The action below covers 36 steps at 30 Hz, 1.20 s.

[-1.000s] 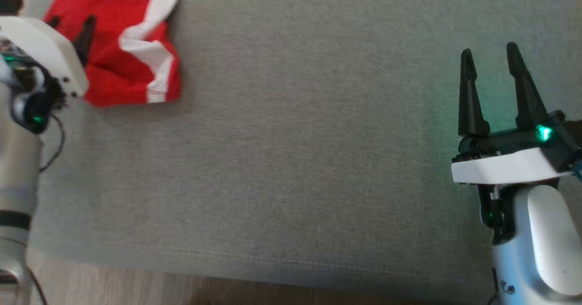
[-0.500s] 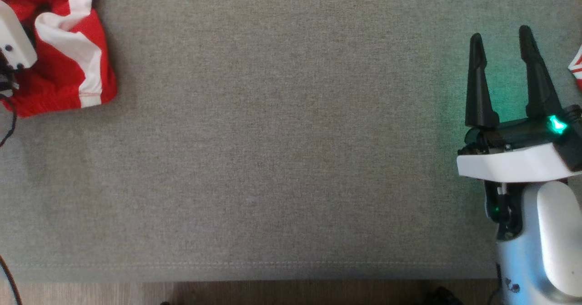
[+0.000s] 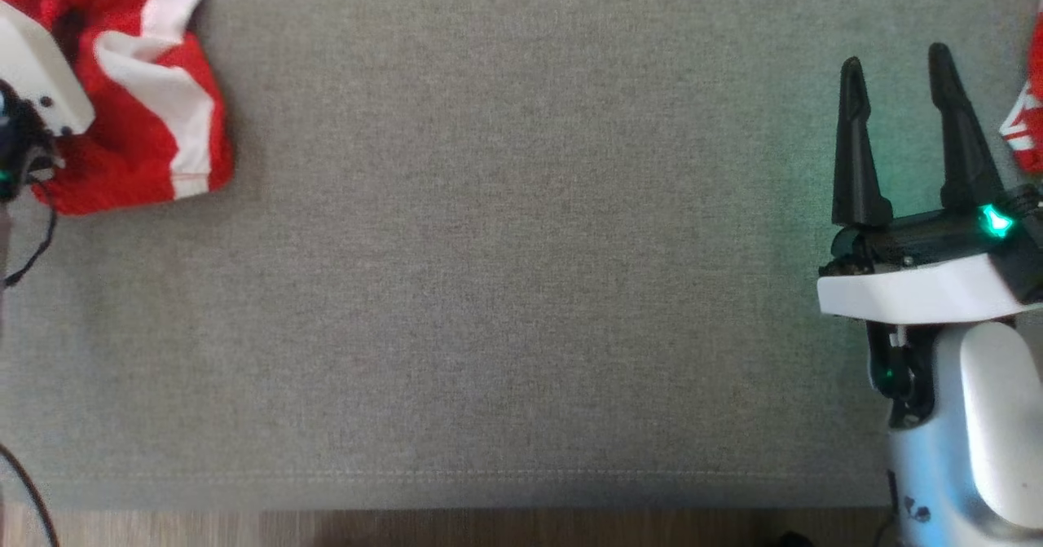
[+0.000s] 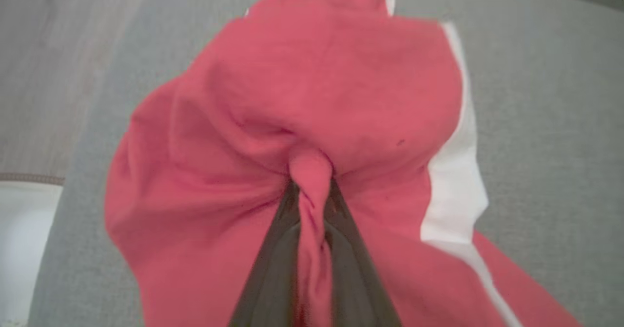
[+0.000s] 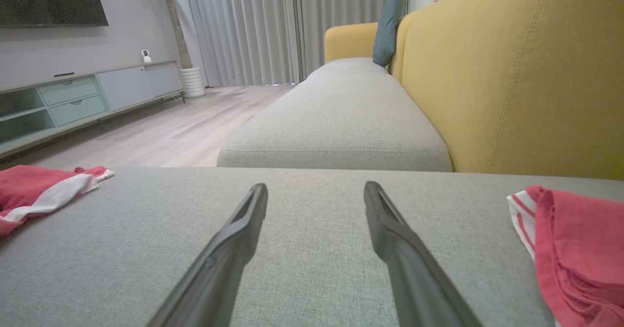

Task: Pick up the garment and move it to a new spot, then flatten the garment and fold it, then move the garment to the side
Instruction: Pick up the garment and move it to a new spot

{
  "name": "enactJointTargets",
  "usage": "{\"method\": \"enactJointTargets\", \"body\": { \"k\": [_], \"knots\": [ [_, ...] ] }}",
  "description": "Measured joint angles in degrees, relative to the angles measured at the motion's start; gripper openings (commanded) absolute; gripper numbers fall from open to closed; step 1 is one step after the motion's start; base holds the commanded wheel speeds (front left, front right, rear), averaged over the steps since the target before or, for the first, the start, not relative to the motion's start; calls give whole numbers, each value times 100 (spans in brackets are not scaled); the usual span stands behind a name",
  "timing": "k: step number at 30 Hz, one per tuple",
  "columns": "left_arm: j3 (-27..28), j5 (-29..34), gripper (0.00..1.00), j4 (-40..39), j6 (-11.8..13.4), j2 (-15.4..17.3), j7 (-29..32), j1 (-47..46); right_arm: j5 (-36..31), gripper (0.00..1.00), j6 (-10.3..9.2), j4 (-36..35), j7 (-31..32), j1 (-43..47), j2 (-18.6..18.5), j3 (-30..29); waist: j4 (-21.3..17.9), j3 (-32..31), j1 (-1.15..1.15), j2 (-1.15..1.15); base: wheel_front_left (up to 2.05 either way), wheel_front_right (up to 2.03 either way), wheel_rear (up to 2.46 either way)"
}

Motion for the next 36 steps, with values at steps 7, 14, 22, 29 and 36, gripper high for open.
{"method": "enactJointTargets", "body": {
  "k": [7, 14, 22, 29, 36],
  "knots": [
    [-431, -110, 0, -467, -1, -77, -1268, 50, 101, 100, 0, 336, -118, 29, 0, 11, 17, -522, 0, 0, 0, 0, 0],
    [-985, -256, 0, -1021, -1, -85, -1985, 129, 279, 100, 0, 695, -254, 246, 1, -5, -1, -1137, 0, 0, 0, 0, 0],
    [-1638, -622, 0, -2052, -1, -82, -2084, 146, 408, 100, 0, 931, -380, 254, 3, -129, -98, -1644, -1, 0, 0, 0, 0],
    [-2299, -922, 0, -3196, 0, -66, -1897, 147, 474, 100, 0, 1023, -438, 253, 4, -274, -270, -1798, -1, 0, 0, 0, 0],
    [-3771, -1055, 0, -4631, -2, 192, -1580, 146, 552, 100, 0, 1056, -489, 202, 5, -394, -583, -1702, -1, 0, 0, 0, 0]
  ]
}}
